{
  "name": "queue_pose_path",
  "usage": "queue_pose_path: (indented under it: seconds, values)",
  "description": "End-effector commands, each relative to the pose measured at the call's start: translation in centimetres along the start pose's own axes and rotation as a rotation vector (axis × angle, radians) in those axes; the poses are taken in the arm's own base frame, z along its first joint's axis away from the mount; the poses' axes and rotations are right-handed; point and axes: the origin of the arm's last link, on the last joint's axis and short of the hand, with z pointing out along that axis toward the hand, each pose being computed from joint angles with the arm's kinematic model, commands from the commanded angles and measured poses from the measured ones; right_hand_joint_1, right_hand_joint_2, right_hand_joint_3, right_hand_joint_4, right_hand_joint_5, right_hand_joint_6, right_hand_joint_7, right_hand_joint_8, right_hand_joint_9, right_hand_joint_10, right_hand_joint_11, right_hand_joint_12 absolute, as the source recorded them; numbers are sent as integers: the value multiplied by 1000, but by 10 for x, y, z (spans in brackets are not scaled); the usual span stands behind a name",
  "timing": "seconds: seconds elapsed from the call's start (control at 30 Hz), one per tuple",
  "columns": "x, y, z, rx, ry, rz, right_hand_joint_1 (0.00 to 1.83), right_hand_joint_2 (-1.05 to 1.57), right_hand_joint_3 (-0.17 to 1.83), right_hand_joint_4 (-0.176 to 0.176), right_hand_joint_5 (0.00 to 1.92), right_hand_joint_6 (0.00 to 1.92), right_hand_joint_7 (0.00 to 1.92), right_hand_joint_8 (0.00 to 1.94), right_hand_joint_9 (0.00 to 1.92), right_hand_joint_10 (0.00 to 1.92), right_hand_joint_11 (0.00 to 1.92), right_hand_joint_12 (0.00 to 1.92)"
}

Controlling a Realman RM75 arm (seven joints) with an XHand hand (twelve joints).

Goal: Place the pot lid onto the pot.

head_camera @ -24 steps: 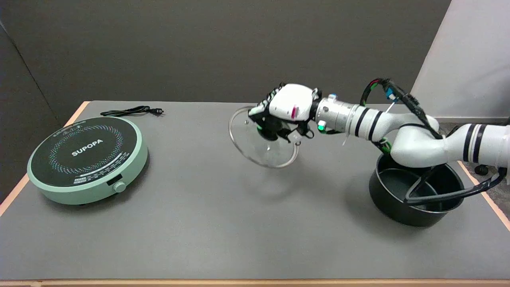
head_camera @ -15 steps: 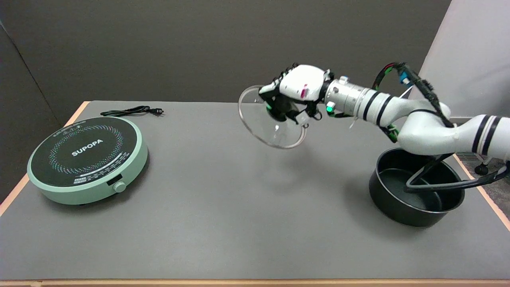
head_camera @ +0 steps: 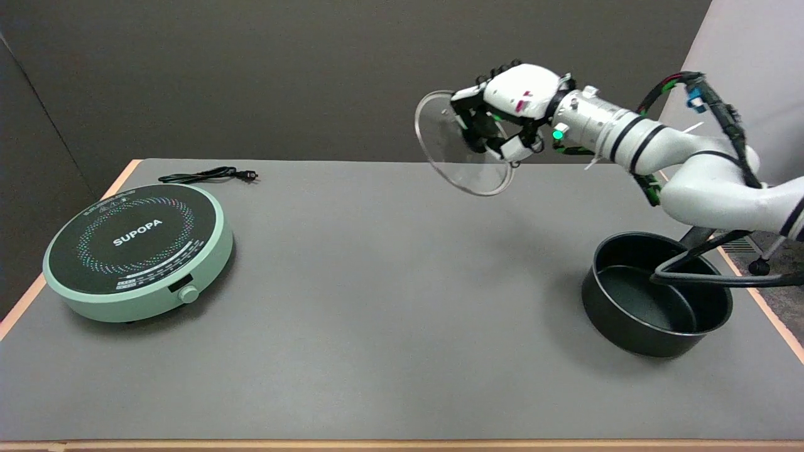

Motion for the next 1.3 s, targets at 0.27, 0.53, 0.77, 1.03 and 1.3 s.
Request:
queue_pose_path:
  seconds: [0.27, 0.53, 0.77, 1.03, 1.3]
  values:
    - [19, 80, -88, -300, -4, 3, 1376, 686, 972, 176, 540, 1636, 928, 1453, 829, 1837, 680, 1253]
    - [24, 90, -101, -343, 8, 12, 1377, 683, 978, 176, 540, 1639, 928, 1456, 830, 1839, 680, 1259]
    - [20, 91, -105, -354, 3, 89, 1374, 689, 984, 176, 522, 1669, 916, 1479, 823, 1858, 655, 1395]
    - [22, 106, -117, -407, 0, 108, 1365, 720, 977, 176, 472, 1736, 877, 1541, 799, 1912, 617, 1595]
    - [16, 128, -163, -522, -10, 168, 1366, 712, 996, 176, 477, 1753, 880, 1548, 806, 1921, 623, 1596]
